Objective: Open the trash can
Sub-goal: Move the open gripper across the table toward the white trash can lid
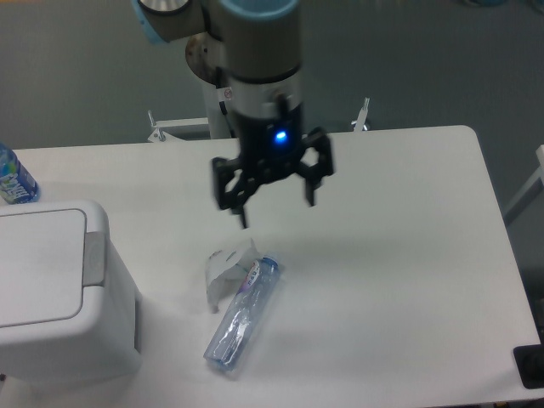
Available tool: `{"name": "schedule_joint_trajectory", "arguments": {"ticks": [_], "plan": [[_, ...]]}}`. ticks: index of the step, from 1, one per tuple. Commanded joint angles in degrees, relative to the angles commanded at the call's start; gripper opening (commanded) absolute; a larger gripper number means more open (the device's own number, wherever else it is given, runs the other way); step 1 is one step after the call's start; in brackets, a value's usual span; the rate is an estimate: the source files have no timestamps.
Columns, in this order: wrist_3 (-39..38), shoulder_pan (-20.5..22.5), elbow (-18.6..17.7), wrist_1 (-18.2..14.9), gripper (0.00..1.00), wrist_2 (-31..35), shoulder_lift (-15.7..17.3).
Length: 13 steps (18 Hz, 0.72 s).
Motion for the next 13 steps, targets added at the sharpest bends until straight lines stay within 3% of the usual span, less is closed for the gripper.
{"name": "schedule_joint_trajectory", "arguments": {"ticks": [13], "plan": [[-2.7,-7.6,0.4,0.8,1.0,-3.0,-1.1]]}}
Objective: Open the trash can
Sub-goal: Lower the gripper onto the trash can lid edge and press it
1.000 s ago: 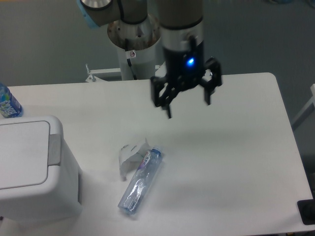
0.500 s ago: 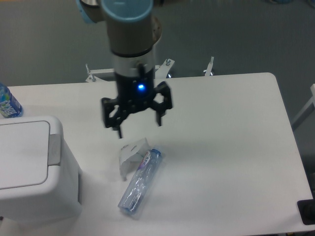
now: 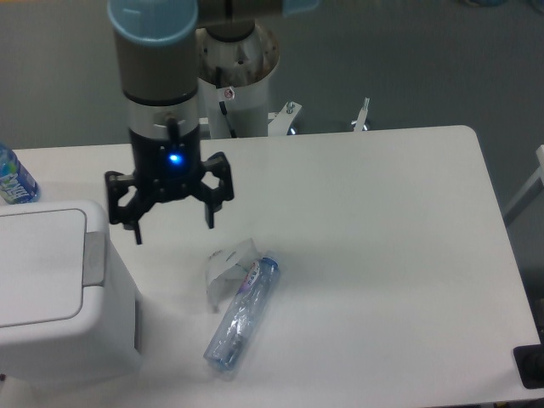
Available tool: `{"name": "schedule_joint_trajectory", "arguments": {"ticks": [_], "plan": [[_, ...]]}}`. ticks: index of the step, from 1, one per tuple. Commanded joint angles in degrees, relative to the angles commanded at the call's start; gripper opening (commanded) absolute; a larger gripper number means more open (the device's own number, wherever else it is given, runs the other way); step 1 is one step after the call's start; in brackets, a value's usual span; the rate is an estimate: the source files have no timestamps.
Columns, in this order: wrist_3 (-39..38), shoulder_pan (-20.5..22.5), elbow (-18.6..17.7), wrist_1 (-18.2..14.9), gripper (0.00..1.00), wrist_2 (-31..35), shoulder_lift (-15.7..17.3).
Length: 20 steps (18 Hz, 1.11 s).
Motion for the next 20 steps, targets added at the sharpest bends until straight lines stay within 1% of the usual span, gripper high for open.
{"name": "schedule_joint_trajectory", "arguments": {"ticks": [4,5,7,8,20], "plan": [[0.0,-1.1,0.2,0.1,1.0,0.0,-0.9],[0.0,-1.3,0.2,0.7,1.0,0.0,-1.1],[-0.2,-1.8,0.3,3.2,1.0,0.0,-1.8],[-0.2,-1.8,0.6,3.5,1.0,0.0,-2.0],[-0.2,-1.8,0.6,3.6,1.0,0.1,-3.2]]}}
